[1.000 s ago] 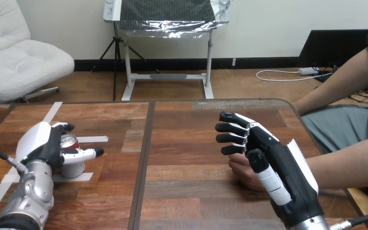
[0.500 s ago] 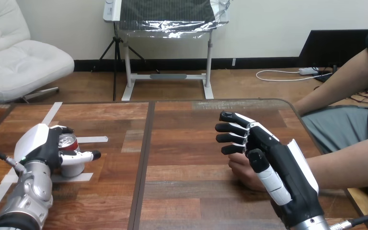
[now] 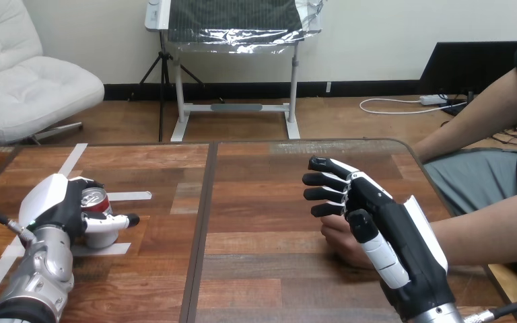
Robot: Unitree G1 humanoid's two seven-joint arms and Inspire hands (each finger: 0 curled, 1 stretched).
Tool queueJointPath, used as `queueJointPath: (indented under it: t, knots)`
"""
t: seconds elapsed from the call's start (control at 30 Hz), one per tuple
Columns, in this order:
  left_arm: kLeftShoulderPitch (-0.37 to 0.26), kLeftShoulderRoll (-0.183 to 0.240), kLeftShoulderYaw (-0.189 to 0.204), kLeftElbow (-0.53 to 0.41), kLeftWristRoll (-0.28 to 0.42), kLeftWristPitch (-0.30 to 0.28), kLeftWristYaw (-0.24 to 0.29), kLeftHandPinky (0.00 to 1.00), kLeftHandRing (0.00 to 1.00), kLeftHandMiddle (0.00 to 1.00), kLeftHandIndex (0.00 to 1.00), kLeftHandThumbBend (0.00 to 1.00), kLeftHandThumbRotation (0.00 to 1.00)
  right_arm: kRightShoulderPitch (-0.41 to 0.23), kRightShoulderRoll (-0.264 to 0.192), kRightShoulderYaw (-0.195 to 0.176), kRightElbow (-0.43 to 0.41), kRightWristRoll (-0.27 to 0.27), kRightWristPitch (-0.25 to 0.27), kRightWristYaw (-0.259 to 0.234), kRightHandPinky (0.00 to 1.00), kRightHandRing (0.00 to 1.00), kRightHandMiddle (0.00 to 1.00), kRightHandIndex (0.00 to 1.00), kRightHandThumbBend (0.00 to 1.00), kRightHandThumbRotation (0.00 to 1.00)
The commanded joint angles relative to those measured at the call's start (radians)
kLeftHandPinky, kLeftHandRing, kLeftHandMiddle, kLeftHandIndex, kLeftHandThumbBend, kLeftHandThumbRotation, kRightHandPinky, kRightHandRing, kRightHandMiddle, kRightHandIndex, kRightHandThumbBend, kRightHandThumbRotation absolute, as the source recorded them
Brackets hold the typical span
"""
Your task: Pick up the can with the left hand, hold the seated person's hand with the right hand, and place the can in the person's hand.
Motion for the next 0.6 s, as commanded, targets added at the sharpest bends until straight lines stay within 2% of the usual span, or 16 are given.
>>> queueJointPath:
  t: [0.0, 0.57]
  knots:
    - [-0.013, -0.003, -0.014, -0.003, 0.0, 0.011, -0.008, 0.68, 0.79, 0.81, 0.78, 0.78, 0.33, -0.028, -0.003, -0.013, -0.062, 0.022, -0.019, -0.007, 0.68, 0.75, 0.79, 0.82, 0.98, 0.92]
    - [0.009, -0.006, 0.011, -0.001, -0.037, 0.004, 0.009, 0.67, 0.79, 0.81, 0.78, 0.74, 0.22, -0.028, -0.005, -0.013, -0.06, 0.03, -0.023, -0.004, 0.68, 0.75, 0.79, 0.82, 0.97, 0.92]
